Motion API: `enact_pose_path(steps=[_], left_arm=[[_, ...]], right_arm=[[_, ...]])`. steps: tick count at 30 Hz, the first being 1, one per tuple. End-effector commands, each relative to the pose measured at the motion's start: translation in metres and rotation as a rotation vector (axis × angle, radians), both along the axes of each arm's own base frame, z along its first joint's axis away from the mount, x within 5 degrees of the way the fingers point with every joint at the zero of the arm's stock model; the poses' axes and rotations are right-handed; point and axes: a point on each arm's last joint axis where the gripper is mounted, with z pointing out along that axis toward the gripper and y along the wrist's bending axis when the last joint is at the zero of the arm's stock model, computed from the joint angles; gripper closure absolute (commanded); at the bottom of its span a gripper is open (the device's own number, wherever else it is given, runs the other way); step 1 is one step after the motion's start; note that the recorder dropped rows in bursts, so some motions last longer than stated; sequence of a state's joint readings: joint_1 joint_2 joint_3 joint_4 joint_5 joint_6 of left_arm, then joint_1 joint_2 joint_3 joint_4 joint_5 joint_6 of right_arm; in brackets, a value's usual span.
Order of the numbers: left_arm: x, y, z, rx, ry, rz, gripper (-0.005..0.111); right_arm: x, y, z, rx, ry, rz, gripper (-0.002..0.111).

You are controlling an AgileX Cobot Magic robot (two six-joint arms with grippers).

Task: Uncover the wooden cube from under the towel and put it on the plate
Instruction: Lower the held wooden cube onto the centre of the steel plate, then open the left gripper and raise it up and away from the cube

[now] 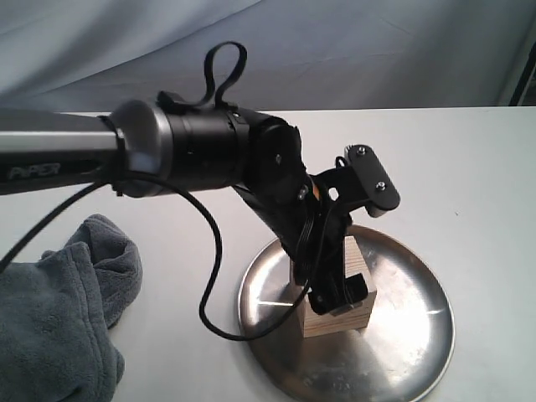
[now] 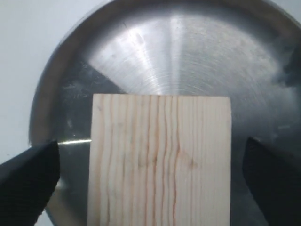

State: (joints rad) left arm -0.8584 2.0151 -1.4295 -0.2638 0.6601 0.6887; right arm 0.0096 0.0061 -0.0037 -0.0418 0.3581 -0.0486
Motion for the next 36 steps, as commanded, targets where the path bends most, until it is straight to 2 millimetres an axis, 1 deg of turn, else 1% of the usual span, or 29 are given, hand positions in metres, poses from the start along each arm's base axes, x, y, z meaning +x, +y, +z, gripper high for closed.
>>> enact_pose_path(steps=[1, 6, 13, 18, 20, 24, 25, 27, 28, 29, 30, 31, 32, 34, 36], left_arm=[[-0.005, 0.005, 0.035, -0.048, -0.039, -0.002, 0.002], [-0.011, 0.011, 0.066, -0.102, -0.085, -0.003, 0.002], [-0.018, 0.02, 0.1, -0.167, -0.14, -0.001, 0.002], [-0.028, 0.031, 0.125, -0.189, -0.168, -0.008, 0.002], [-0.031, 0.038, 0.135, -0.182, -0.174, 0.02, 0.002], [-0.033, 0.06, 0.155, -0.137, -0.212, 0.188, 0.003], [-0.034, 0.067, 0.162, -0.12, -0.244, 0.219, 0.005], [-0.036, 0.077, 0.174, -0.119, -0.279, 0.261, 0.017], [-0.04, 0.082, 0.183, -0.142, -0.295, 0.279, 0.037], [-0.043, 0.085, 0.189, -0.156, -0.301, 0.284, 0.05], [-0.047, 0.091, 0.198, -0.181, -0.316, 0.288, 0.077], [-0.05, 0.094, 0.203, -0.195, -0.324, 0.289, 0.092], [-0.055, 0.1, 0.213, -0.226, -0.332, 0.303, 0.106], [-0.064, 0.107, 0.226, -0.304, -0.31, 0.354, 0.107], [-0.071, 0.112, 0.235, -0.355, -0.288, 0.366, 0.107]], right_arm=[[0.0, 0.0, 0.0, 0.002, -0.012, 0.004, 0.108], [0.0, 0.0, 0.0, 0.002, -0.012, 0.004, 0.108], [0.0, 0.0, 0.0, 0.002, -0.012, 0.004, 0.108], [0.0, 0.0, 0.0, 0.002, -0.012, 0.004, 0.108], [0.0, 0.0, 0.0, 0.002, -0.012, 0.004, 0.108], [0.0, 0.0, 0.0, 0.002, -0.012, 0.004, 0.108], [0.0, 0.0, 0.0, 0.002, -0.012, 0.004, 0.108], [0.0, 0.0, 0.0, 0.002, -0.012, 0.004, 0.108], [0.0, 0.0, 0.0, 0.002, -0.012, 0.004, 0.108], [0.0, 0.0, 0.0, 0.002, -0.012, 0.004, 0.108], [0.0, 0.0, 0.0, 0.002, -0.012, 0.004, 0.108], [0.0, 0.0, 0.0, 0.002, -0.012, 0.004, 0.108], [0.0, 0.0, 0.0, 0.002, -0.012, 0.004, 0.108], [0.0, 0.0, 0.0, 0.002, -0.012, 0.004, 0.108], [0.0, 0.0, 0.0, 0.002, -0.012, 0.004, 0.108]])
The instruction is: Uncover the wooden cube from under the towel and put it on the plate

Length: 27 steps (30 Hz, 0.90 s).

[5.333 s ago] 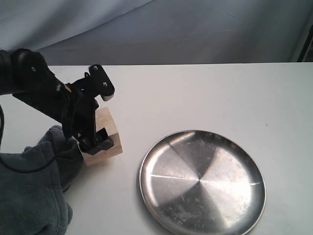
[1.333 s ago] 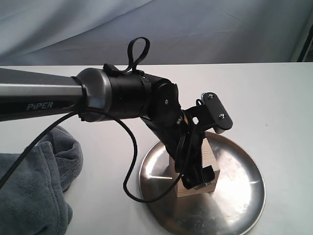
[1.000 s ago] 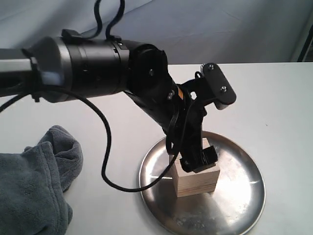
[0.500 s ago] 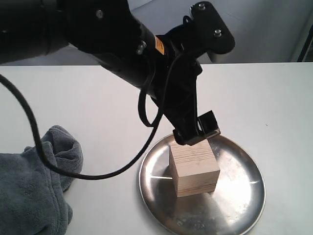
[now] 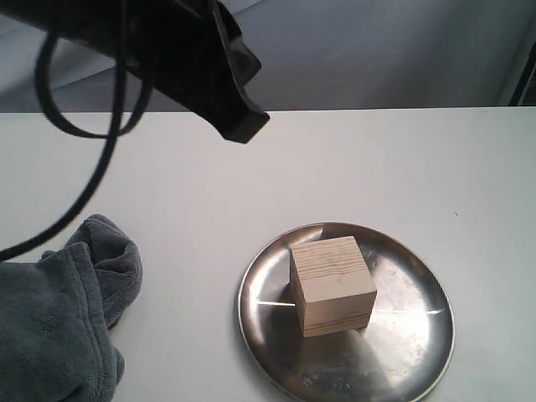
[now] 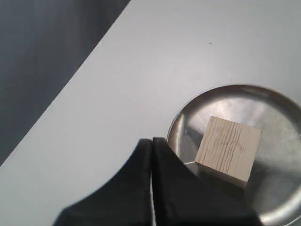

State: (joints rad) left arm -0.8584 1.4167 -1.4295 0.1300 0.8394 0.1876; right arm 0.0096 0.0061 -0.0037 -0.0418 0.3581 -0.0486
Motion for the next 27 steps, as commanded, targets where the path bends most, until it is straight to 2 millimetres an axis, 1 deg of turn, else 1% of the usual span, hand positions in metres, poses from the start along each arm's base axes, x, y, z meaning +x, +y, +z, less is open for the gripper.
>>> enact_pose_path(steps=[1, 6, 9, 13, 17, 20, 23, 27], left_arm=[[-0.018, 0.011, 0.024, -0.151, 0.034, 0.021, 0.107], [-0.034, 0.024, 0.042, -0.26, 0.028, 0.003, 0.107], [-0.044, 0.035, 0.047, -0.303, -0.009, 0.0, 0.107], [-0.058, 0.053, 0.047, -0.359, -0.077, -0.002, 0.107], [-0.074, 0.075, 0.048, -0.514, -0.167, 0.022, 0.107], [-0.089, 0.091, 0.045, -0.601, -0.237, 0.006, 0.107], [-0.099, 0.103, 0.037, -0.597, -0.264, -0.005, 0.107], [-0.108, 0.116, 0.04, -0.589, -0.326, -0.008, 0.107]], right_arm=[[0.0, 0.0, 0.0, 0.002, -0.012, 0.004, 0.108], [0.0, 0.0, 0.0, 0.002, -0.012, 0.004, 0.108], [0.0, 0.0, 0.0, 0.002, -0.012, 0.004, 0.108], [0.0, 0.0, 0.0, 0.002, -0.012, 0.004, 0.108], [0.0, 0.0, 0.0, 0.002, -0.012, 0.004, 0.108], [0.0, 0.0, 0.0, 0.002, -0.012, 0.004, 0.108], [0.0, 0.0, 0.0, 0.002, -0.012, 0.004, 0.108], [0.0, 0.0, 0.0, 0.002, -0.012, 0.004, 0.108]])
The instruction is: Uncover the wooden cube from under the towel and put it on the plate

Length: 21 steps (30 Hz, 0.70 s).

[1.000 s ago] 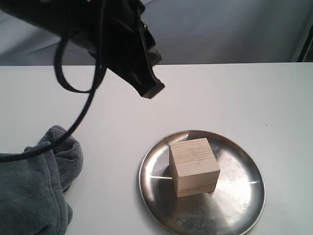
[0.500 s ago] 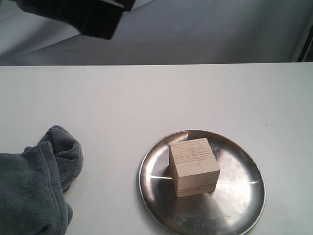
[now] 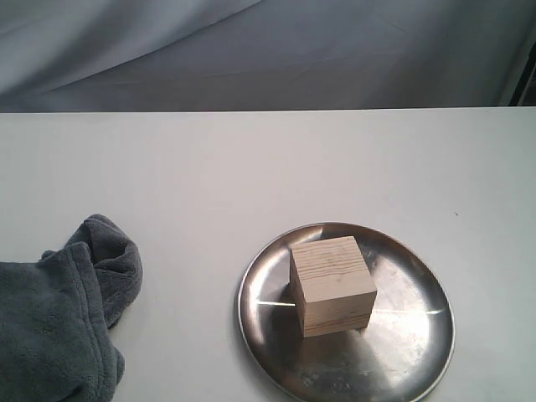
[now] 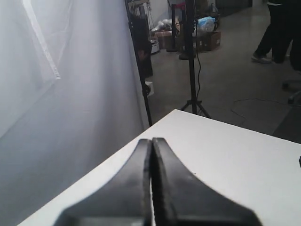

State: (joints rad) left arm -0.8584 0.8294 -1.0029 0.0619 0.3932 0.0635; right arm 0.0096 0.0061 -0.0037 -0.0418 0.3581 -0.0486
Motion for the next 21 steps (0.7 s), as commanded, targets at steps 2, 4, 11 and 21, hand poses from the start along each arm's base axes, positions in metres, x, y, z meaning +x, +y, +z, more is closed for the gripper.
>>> enact_pose_path(steps=[2, 4, 11, 21], left_arm=[[-0.013, 0.015, 0.006, -0.049, -0.048, 0.003, 0.107], [-0.017, 0.017, 0.007, -0.099, -0.009, -0.014, 0.107], [-0.019, 0.018, -0.005, -0.011, 0.098, -0.018, 0.107], [-0.013, 0.017, -0.022, 0.083, 0.07, 0.012, 0.107]], right_arm=[[0.0, 0.0, 0.0, 0.002, -0.012, 0.004, 0.108], [0.0, 0.0, 0.0, 0.002, -0.012, 0.004, 0.108], [0.0, 0.0, 0.0, 0.002, -0.012, 0.004, 0.108], [0.0, 0.0, 0.0, 0.002, -0.012, 0.004, 0.108]])
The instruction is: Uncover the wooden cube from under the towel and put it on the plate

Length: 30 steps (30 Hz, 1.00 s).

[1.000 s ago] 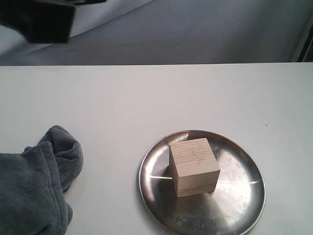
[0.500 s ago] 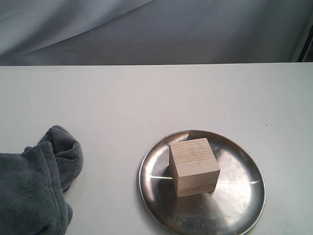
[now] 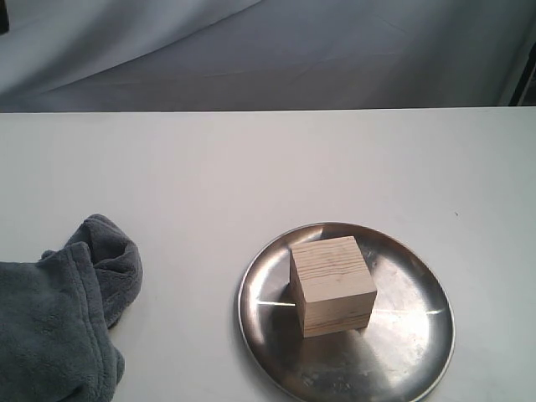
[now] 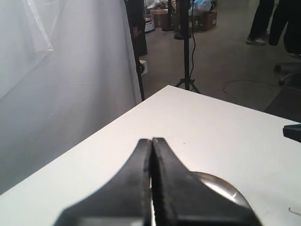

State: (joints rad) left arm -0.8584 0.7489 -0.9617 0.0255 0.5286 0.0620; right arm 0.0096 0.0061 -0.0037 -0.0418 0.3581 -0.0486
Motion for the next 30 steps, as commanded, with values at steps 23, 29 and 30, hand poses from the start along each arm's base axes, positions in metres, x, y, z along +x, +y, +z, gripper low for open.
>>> enact_pose_path(steps=[23, 29, 30], left_arm=[[-0.014, 0.07, -0.099, -0.238, -0.13, 0.423, 0.107], [-0.035, 0.091, -0.116, -0.28, -0.224, 0.569, 0.107], [-0.038, 0.093, -0.118, -0.282, -0.238, 0.593, 0.107]], right_arm=[[0.0, 0.0, 0.0, 0.002, -0.012, 0.004, 0.108], [0.0, 0.0, 0.0, 0.002, -0.012, 0.004, 0.108], [0.0, 0.0, 0.0, 0.002, -0.012, 0.004, 0.108]])
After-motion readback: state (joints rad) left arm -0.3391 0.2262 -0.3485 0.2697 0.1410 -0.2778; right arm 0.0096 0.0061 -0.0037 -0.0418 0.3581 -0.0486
